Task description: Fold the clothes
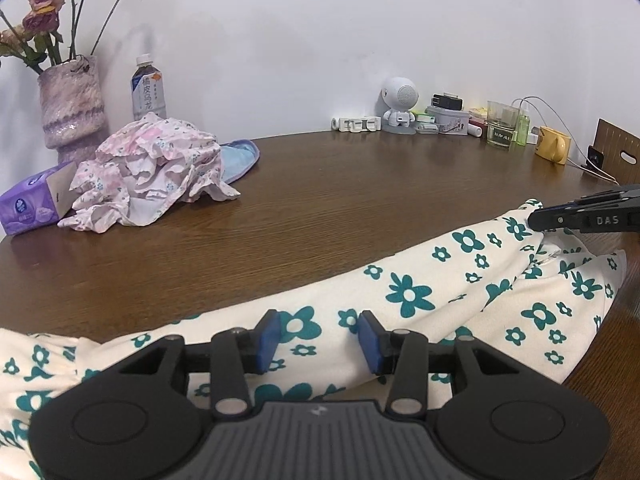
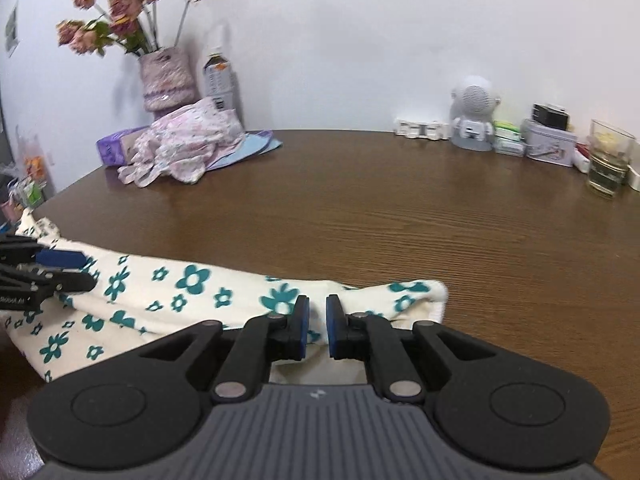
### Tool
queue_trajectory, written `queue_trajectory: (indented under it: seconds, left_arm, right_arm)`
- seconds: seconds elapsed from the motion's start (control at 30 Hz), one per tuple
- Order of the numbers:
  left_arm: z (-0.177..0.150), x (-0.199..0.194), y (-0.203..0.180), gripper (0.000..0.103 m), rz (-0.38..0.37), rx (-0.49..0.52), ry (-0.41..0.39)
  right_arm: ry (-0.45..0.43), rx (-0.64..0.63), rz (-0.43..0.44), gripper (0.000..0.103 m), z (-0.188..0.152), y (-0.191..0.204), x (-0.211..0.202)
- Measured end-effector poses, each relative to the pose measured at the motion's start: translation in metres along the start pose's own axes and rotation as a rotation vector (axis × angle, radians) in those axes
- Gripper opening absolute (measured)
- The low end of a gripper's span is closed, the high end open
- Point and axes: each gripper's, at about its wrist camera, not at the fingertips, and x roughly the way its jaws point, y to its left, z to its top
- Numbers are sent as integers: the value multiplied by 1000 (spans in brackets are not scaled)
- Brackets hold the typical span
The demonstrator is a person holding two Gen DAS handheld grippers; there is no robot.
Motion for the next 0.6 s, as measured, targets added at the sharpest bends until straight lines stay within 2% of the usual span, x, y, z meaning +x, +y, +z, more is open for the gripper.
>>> queue_trajectory:
  seconds: [0.1,0.13,0.17,0.37,0.5,0.53,0.6]
  left_arm:
    - [-1,-1,2,46,6,-14,2]
    - [-1,0,3,54,16,-23,7]
    - [-1,0,4,57,19,-35,10]
    - [-2,-8,10,54,12,-69,-14]
    - [0,-31,20,54,19,-102,-68]
    - [1,-36,23,55,24,-109,-78]
    - [1,-44,29,56,42,-116,-88]
  right_arm:
    - [6,30,-12,8,-1,-7,3]
    - [7,45,-6,8,-2,-10,4]
    - [10,62,-1,8,-2,-12,4]
    - [10,105,11,9,-5,-17,4]
    - [-33,82,-13,10,0,8,-11]
    - [-54,71,-2,12,1,18,-17]
    - [-81,60,16,29,3,37,-23]
